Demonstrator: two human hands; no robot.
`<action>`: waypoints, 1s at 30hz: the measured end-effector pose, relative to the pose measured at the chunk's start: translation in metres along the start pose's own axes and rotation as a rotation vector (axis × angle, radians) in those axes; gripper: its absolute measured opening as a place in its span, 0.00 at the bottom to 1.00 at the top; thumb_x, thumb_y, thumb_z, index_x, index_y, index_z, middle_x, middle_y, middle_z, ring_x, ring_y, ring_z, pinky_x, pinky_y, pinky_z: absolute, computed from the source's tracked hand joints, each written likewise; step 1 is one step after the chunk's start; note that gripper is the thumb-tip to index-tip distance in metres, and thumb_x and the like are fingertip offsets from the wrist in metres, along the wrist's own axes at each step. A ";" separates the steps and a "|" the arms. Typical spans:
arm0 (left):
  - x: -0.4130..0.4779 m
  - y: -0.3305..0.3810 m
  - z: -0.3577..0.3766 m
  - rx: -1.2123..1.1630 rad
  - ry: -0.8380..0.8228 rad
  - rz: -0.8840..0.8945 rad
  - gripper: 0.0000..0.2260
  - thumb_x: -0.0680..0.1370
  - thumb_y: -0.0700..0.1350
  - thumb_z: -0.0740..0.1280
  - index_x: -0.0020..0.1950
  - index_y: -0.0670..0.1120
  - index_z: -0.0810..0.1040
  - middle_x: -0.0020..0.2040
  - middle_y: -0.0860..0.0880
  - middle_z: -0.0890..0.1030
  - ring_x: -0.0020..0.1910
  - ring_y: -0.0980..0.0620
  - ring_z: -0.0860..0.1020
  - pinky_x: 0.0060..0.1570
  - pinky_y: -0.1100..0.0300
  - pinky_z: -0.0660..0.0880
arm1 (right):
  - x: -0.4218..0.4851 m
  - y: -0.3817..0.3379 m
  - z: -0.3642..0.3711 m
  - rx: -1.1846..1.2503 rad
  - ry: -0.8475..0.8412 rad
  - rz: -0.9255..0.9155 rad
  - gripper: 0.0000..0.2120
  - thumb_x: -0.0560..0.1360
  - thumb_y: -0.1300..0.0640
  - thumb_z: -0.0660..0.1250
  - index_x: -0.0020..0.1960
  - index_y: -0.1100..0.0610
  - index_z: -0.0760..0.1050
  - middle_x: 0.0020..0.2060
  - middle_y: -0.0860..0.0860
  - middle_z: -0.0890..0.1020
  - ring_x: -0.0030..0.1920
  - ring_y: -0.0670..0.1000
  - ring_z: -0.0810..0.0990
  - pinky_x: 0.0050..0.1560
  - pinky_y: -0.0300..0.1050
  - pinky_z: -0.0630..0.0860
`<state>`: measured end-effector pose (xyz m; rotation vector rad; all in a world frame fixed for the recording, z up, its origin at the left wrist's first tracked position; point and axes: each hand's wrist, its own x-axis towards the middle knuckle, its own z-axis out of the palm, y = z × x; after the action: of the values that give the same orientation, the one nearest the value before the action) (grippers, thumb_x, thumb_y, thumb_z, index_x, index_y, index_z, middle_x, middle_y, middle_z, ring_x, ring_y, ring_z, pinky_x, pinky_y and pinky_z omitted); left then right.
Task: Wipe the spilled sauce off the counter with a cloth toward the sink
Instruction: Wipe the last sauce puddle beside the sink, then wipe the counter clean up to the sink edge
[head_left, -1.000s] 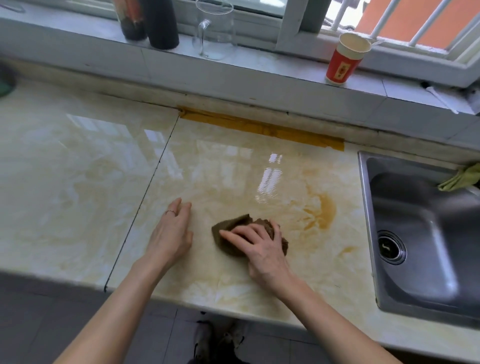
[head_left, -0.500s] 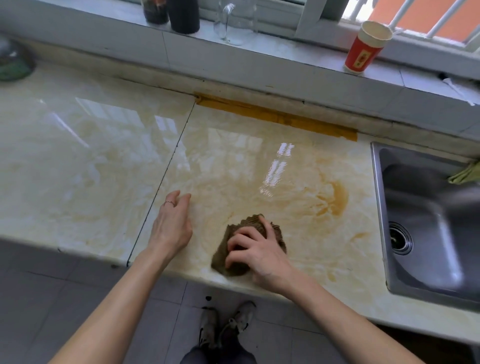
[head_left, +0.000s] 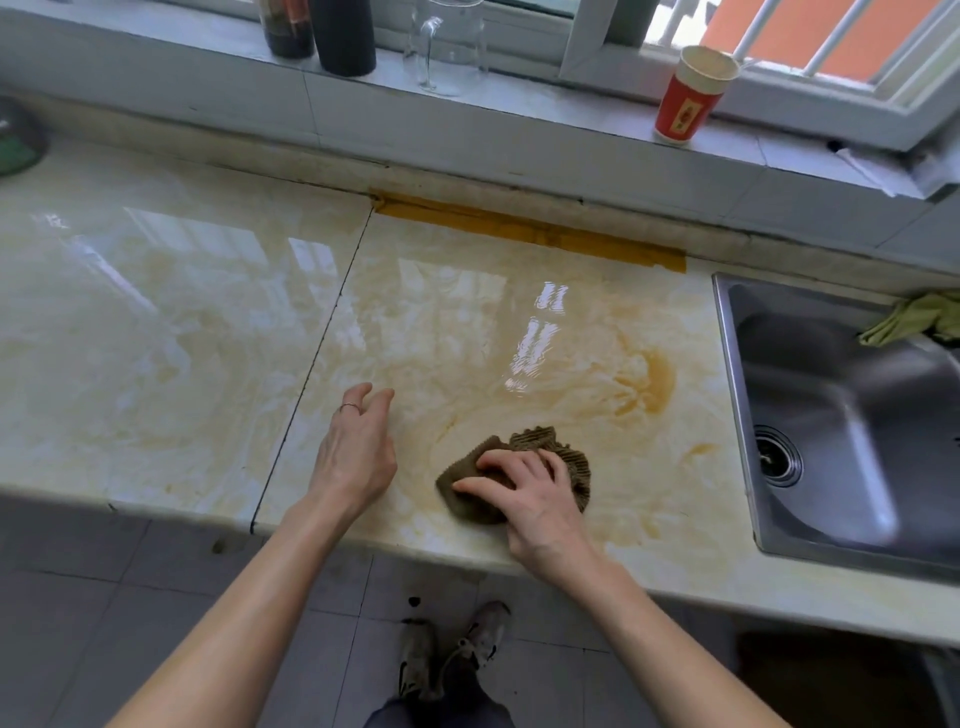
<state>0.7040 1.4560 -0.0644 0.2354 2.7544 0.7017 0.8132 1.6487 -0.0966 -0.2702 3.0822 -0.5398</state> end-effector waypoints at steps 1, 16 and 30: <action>-0.001 -0.002 0.000 0.001 0.003 0.003 0.25 0.77 0.35 0.59 0.74 0.45 0.63 0.75 0.43 0.58 0.69 0.41 0.66 0.63 0.50 0.70 | -0.002 0.008 -0.004 0.002 -0.005 0.016 0.31 0.61 0.66 0.62 0.60 0.43 0.76 0.59 0.49 0.77 0.57 0.56 0.76 0.59 0.61 0.67; -0.012 -0.016 -0.009 -0.102 0.154 -0.005 0.24 0.74 0.33 0.61 0.71 0.42 0.67 0.71 0.41 0.63 0.66 0.43 0.69 0.62 0.53 0.69 | 0.069 -0.046 -0.052 1.766 0.245 0.637 0.26 0.69 0.81 0.52 0.51 0.54 0.73 0.39 0.52 0.80 0.41 0.52 0.79 0.40 0.45 0.77; -0.017 -0.035 -0.015 -0.144 0.176 -0.061 0.24 0.74 0.34 0.61 0.71 0.41 0.68 0.71 0.40 0.64 0.64 0.41 0.71 0.61 0.52 0.70 | 0.038 -0.043 -0.031 0.829 0.276 0.444 0.11 0.71 0.53 0.60 0.52 0.49 0.75 0.52 0.47 0.79 0.55 0.44 0.77 0.54 0.37 0.72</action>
<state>0.7124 1.4147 -0.0652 0.0605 2.8443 0.9406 0.7823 1.6128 -0.0517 0.5108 2.6638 -1.8075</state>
